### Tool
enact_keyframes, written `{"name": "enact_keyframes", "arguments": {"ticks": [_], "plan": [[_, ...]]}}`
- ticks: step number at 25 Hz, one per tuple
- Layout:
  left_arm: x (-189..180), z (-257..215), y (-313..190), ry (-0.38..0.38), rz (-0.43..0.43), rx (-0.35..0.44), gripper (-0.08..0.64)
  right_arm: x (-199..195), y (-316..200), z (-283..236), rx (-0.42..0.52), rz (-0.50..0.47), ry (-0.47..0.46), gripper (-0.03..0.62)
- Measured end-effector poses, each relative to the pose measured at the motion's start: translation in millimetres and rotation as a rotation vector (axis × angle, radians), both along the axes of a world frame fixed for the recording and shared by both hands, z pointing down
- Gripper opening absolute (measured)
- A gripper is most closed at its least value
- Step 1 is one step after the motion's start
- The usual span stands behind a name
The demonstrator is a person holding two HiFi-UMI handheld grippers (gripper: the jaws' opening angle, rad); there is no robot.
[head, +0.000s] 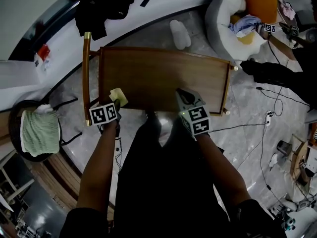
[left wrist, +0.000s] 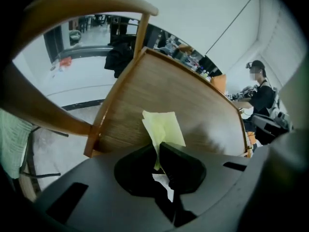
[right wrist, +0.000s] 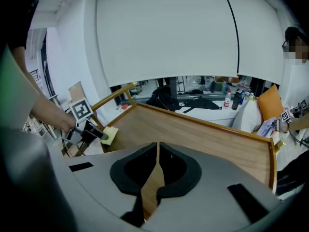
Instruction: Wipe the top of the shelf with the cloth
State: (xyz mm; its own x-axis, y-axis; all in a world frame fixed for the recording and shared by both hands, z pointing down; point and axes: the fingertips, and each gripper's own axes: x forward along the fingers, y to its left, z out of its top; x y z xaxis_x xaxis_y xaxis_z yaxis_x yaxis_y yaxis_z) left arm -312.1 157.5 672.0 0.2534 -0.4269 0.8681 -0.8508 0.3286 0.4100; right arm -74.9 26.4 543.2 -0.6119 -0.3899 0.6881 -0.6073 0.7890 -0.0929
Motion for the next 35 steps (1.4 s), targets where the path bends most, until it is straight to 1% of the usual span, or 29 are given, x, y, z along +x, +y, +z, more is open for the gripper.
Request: {"name": "enact_keyframes", "arguments": {"ticks": [3,5,7,9,13,16,19,21,23,26,28,30,32,35], "plan": [[-16,0,3,-0.047,-0.048,-0.004,0.026,-7,0,4,-0.006,-0.001,-0.001,0.029],[-30,2,8,-0.096,-0.073,-0.016,0.026,-12,1,5,-0.008,-0.002,-0.005,0.029],[-44,3,13,-0.138,-0.085,-0.036,0.026,-17,1,4,-0.002,0.004,-0.014,0.029],[-50,3,15,-0.164,-0.089,-0.054,0.026,-17,-1,3,0.001,0.014,-0.020,0.029],[-50,4,13,-0.175,-0.110,-0.052,0.026,-3,-8,0,0.006,0.045,-0.017,0.029],[-44,2,5,-0.136,-0.105,0.002,0.026,10,-17,-6,0.027,0.067,-0.034,0.029],[-18,-20,-9,-0.078,-0.042,0.107,0.026,19,-18,-26,0.040,0.031,-0.068,0.029],[7,-50,-29,-0.048,0.017,0.213,0.026,21,-18,-52,0.051,-0.008,-0.130,0.029],[37,-92,-60,-0.014,0.065,0.349,0.026,18,-26,-88,0.082,-0.052,-0.234,0.029],[84,-164,-99,0.035,0.115,0.546,0.026,13,-32,-148,0.146,-0.163,-0.380,0.029],[113,-213,-119,0.055,0.161,0.663,0.026,14,-35,-186,0.197,-0.234,-0.456,0.028],[140,-260,-139,0.075,0.212,0.768,0.026,21,-42,-220,0.233,-0.282,-0.520,0.029],[166,-298,-151,0.088,0.265,0.849,0.027,32,-47,-248,0.248,-0.321,-0.569,0.028],[196,-338,-156,0.072,0.355,0.928,0.027,51,-47,-287,0.258,-0.366,-0.648,0.028]]}}
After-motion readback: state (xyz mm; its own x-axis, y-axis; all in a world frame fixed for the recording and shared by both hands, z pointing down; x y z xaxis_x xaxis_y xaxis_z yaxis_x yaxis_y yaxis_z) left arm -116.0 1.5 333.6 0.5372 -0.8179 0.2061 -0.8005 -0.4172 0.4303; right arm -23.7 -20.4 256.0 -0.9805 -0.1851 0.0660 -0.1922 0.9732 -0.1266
